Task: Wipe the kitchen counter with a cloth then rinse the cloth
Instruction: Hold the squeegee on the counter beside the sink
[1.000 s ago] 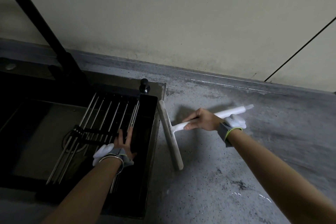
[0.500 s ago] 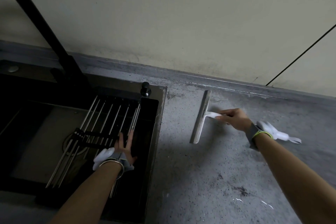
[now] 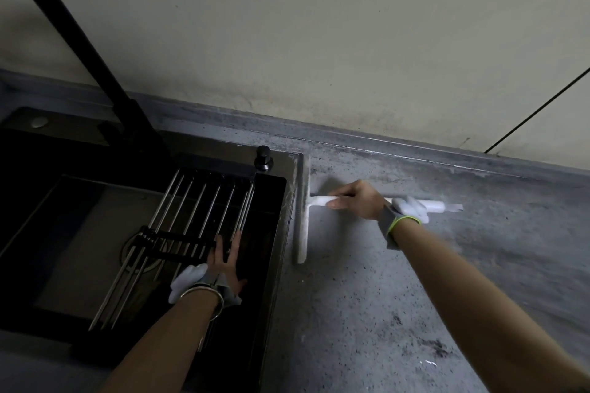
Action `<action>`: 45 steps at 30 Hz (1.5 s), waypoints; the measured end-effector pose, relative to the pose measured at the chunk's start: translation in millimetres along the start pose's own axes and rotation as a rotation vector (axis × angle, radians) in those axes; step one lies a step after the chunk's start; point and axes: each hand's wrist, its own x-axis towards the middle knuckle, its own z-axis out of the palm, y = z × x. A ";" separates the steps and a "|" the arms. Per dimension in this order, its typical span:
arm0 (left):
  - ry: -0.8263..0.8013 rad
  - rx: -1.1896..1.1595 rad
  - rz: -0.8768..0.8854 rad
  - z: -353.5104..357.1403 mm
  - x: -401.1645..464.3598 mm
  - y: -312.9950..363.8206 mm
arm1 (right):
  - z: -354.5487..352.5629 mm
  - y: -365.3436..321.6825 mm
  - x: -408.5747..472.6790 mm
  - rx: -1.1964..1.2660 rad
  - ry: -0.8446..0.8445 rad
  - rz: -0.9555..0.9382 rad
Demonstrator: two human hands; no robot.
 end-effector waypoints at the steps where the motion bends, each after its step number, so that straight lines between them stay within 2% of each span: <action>1: -0.022 -0.005 0.000 -1.2 0.0 0.3 | 5.2 -3.5 0.4 -0.001 -0.017 -0.006; 6: -0.032 0.022 0.005 -5.6 -0.5 2.8 | 6.0 -7.2 -9.4 0.018 -0.071 -0.028; 12: -0.004 0.046 0.021 -6.0 -3.6 1.3 | -48.3 26.9 -40.8 0.019 0.108 -0.029; 15: -0.022 0.059 0.015 -9.3 -4.5 2.0 | -74.4 53.6 -55.4 -0.035 0.194 0.030; 18: -0.031 0.073 0.015 -10.3 -5.7 3.0 | -85.0 72.6 -64.0 -0.075 0.193 0.111; 23: 0.011 0.075 0.033 -10.4 -9.4 3.1 | -68.6 71.2 -65.4 -0.097 0.187 0.123; 36: 0.008 0.013 0.043 -16.7 -19.0 7.3 | 22.3 9.9 -69.1 -0.148 -0.072 -0.012; 41: 0.018 0.036 0.040 -12.3 -16.7 4.7 | 44.6 0.8 -78.2 -0.158 -0.093 -0.063; 45: 0.005 0.007 0.038 -11.4 -14.7 4.1 | 31.4 8.3 -92.0 -0.016 -0.042 0.001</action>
